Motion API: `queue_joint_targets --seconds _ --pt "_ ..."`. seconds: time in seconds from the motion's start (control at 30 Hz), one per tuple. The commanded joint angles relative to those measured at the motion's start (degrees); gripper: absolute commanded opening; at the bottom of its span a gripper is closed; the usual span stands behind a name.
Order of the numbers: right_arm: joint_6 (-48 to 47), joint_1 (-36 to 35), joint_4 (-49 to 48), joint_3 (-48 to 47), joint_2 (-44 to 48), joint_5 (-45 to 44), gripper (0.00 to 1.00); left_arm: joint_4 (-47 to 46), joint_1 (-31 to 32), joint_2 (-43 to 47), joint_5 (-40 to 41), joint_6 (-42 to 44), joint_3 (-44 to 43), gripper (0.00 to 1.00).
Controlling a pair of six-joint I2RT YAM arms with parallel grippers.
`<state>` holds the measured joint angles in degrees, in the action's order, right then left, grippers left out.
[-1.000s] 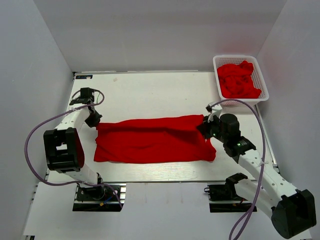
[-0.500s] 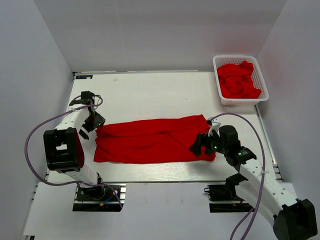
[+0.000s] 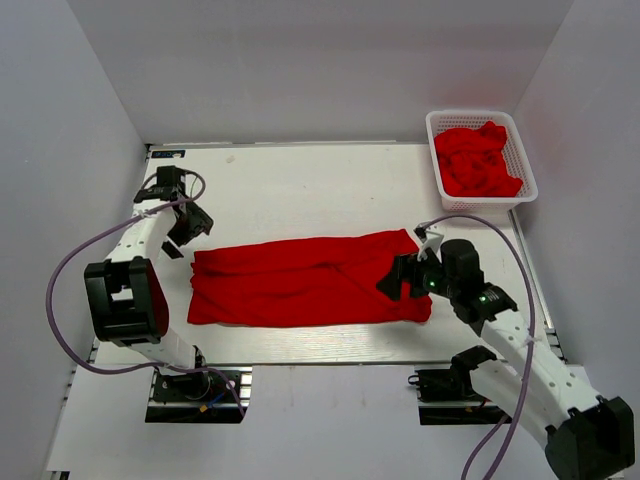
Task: Fold and stack the t-shirts
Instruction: Fold the other side of the tshirt into a rectangle, then rotate the tshirt 90 degrees
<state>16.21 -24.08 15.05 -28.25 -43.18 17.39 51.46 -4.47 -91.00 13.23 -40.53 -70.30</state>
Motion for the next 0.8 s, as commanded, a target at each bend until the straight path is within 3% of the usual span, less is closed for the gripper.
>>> queue_joint_targets --seconds 0.0,0.03,0.2,0.37,0.43,0.77 --pt "0.9 0.0 -6.1 -2.0 -3.8 2.0 0.90 -8.0 0.4 3.1 -12.7 4.9 2.9 0.87" --pt "1.3 0.1 -7.2 -1.9 -4.9 2.0 0.90 -10.7 0.4 3.1 -14.3 5.5 4.7 0.79" --pt "1.9 -0.1 -10.4 -0.8 -7.0 2.7 0.90 -5.3 1.0 -0.3 -8.7 4.9 4.7 0.76" --pt "3.6 0.0 -13.8 1.1 -9.6 1.9 0.90 -8.2 1.0 -0.2 -10.4 4.4 9.1 0.52" --pt "4.5 0.0 -14.3 1.5 -10.9 1.8 0.90 -8.7 1.0 -0.2 -10.4 4.4 12.3 0.48" --pt "8.6 0.2 -16.8 3.8 -18.4 -1.2 0.90 -5.7 -0.2 -0.8 -4.6 1.3 18.3 0.44"
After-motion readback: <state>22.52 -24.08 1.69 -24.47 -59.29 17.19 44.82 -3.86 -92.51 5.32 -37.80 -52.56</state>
